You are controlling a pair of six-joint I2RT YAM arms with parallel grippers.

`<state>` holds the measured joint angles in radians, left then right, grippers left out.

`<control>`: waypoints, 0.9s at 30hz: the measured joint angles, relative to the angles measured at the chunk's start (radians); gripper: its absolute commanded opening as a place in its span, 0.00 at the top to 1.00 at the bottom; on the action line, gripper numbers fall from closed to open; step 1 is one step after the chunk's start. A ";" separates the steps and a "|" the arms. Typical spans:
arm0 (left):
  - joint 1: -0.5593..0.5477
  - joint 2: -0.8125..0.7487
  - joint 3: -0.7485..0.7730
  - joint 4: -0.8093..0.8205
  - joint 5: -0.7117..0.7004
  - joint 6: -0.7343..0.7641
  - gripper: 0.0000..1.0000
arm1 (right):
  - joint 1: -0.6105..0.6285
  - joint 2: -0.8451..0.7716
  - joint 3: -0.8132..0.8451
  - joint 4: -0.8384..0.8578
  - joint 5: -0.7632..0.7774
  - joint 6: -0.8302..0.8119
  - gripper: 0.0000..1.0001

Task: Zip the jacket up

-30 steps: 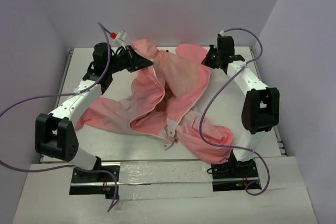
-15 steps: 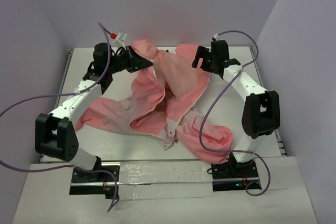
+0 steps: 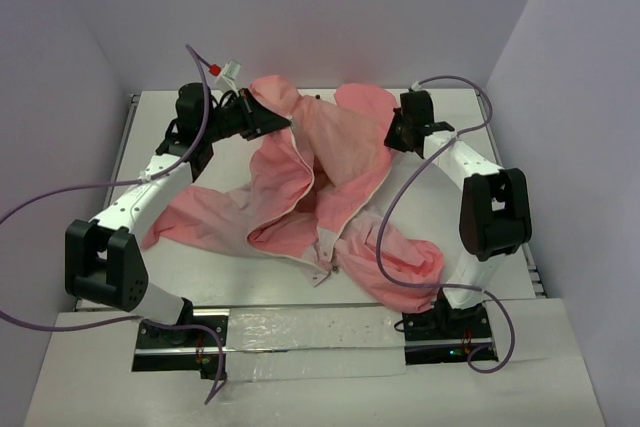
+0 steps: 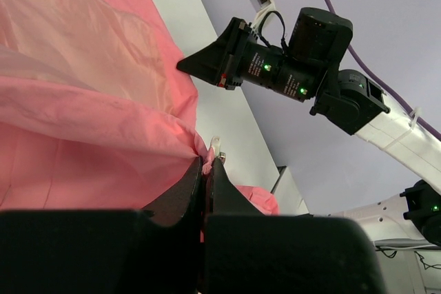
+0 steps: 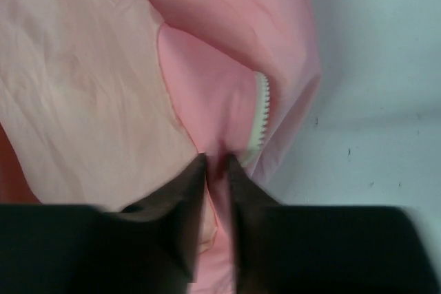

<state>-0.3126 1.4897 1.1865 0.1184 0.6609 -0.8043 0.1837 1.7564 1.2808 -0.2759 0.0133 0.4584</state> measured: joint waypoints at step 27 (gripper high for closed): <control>0.000 -0.021 -0.010 0.004 -0.002 -0.004 1.00 | 0.039 -0.072 -0.088 0.083 0.097 0.015 1.00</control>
<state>-0.3126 1.4688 1.1763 0.1220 0.6586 -0.8087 0.2227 1.6842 1.1933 -0.1929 0.1104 0.4730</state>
